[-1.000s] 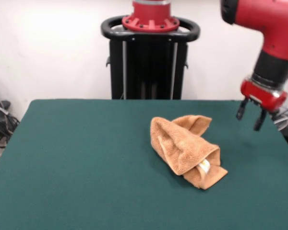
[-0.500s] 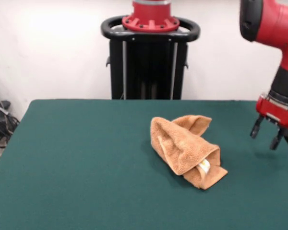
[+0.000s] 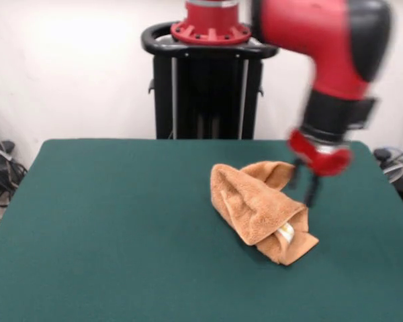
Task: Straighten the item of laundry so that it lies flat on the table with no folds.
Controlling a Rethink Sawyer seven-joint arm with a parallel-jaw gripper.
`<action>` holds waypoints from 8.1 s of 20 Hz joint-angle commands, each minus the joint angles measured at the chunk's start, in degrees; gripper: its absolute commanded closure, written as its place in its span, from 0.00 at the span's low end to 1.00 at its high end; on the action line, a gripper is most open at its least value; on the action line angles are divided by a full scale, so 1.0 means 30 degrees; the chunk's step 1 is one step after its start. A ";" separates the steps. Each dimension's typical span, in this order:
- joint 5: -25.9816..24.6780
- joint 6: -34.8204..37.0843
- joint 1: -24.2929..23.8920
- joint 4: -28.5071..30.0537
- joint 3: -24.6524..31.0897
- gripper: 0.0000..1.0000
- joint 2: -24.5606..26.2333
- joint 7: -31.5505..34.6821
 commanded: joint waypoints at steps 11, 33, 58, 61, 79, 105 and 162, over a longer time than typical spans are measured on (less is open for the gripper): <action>-0.5082 -0.2330 -0.3441 0.2917 0.2751 0.00 -0.0868 0.1714; -0.4626 -0.0329 -0.3098 0.3834 0.2751 0.00 -0.1922 0.2361; -0.4180 0.4533 -0.0761 0.0727 0.0411 0.00 -0.2710 0.3874; -0.4185 0.5259 -0.0258 0.0053 0.0019 0.00 -0.2598 0.4290; -0.5137 1.2603 0.1811 -0.7573 -0.3035 0.00 -0.0628 0.5270; -0.5466 0.7800 0.0904 -0.6000 -0.2572 0.00 0.2911 0.2908; -0.8936 1.6238 0.0499 -1.0586 -0.2201 0.00 0.3332 0.4096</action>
